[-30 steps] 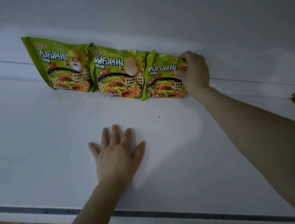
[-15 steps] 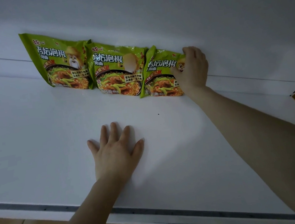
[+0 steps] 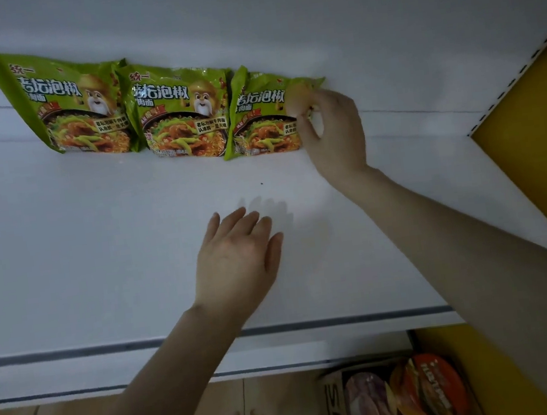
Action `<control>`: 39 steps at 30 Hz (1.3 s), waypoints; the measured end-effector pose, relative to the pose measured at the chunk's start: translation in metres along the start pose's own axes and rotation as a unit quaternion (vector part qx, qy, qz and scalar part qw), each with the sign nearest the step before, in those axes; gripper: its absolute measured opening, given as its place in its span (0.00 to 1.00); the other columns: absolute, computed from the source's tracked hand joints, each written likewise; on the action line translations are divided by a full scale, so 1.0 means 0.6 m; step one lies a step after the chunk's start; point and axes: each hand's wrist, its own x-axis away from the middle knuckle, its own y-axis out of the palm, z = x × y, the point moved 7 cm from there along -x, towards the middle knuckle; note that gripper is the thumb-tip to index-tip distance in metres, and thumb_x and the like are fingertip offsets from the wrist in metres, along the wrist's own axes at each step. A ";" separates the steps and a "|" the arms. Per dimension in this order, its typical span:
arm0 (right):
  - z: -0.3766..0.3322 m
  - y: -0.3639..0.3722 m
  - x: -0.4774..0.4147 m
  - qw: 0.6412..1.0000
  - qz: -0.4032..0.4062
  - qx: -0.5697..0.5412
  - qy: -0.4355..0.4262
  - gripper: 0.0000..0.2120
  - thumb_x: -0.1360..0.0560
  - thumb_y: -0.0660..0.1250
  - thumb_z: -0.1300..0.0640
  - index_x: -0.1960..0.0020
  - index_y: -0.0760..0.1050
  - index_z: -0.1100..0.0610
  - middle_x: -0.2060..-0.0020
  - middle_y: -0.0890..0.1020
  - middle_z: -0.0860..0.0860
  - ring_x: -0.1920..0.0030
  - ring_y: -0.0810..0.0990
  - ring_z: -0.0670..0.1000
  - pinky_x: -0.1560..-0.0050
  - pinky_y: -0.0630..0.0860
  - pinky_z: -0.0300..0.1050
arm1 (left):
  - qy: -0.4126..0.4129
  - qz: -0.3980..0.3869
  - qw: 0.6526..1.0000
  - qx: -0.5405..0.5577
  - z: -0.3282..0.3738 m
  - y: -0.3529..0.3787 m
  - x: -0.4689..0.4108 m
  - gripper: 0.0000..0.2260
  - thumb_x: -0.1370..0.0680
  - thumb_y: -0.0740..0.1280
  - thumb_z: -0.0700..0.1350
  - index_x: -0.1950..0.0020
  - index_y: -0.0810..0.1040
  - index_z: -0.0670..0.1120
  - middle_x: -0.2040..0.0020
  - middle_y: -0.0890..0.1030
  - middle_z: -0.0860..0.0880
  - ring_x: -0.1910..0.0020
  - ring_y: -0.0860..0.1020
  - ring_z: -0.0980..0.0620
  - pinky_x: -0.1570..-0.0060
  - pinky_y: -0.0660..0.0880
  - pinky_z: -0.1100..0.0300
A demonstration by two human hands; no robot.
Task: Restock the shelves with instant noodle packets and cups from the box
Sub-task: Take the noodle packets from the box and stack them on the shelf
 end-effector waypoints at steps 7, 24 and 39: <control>0.011 -0.086 0.128 0.990 -0.071 0.019 0.119 0.16 0.21 0.59 0.57 0.36 0.71 0.62 0.38 0.76 0.56 0.36 0.70 0.54 0.38 0.63 0.38 | 0.129 0.008 0.989 0.077 0.094 -0.041 0.078 0.14 0.25 0.59 0.46 0.61 0.81 0.41 0.67 0.82 0.46 0.67 0.80 0.45 0.57 0.74 0.55; 0.265 -0.383 0.633 0.865 -0.089 0.122 0.478 0.17 0.20 0.57 0.56 0.35 0.70 0.63 0.38 0.76 0.58 0.39 0.75 0.56 0.52 0.67 0.38 | 0.357 -0.227 0.887 0.186 0.394 0.074 0.340 0.15 0.25 0.57 0.48 0.62 0.81 0.43 0.70 0.79 0.45 0.71 0.77 0.45 0.73 0.71 0.59; 0.451 -0.290 1.084 0.754 -0.188 0.077 0.625 0.13 0.22 0.59 0.57 0.40 0.72 0.63 0.48 0.80 0.62 0.47 0.78 0.62 0.49 0.76 0.52 | 0.313 -0.434 0.839 0.100 0.504 0.414 0.568 0.10 0.25 0.63 0.45 0.58 0.78 0.41 0.66 0.79 0.43 0.66 0.80 0.43 0.71 0.75 0.57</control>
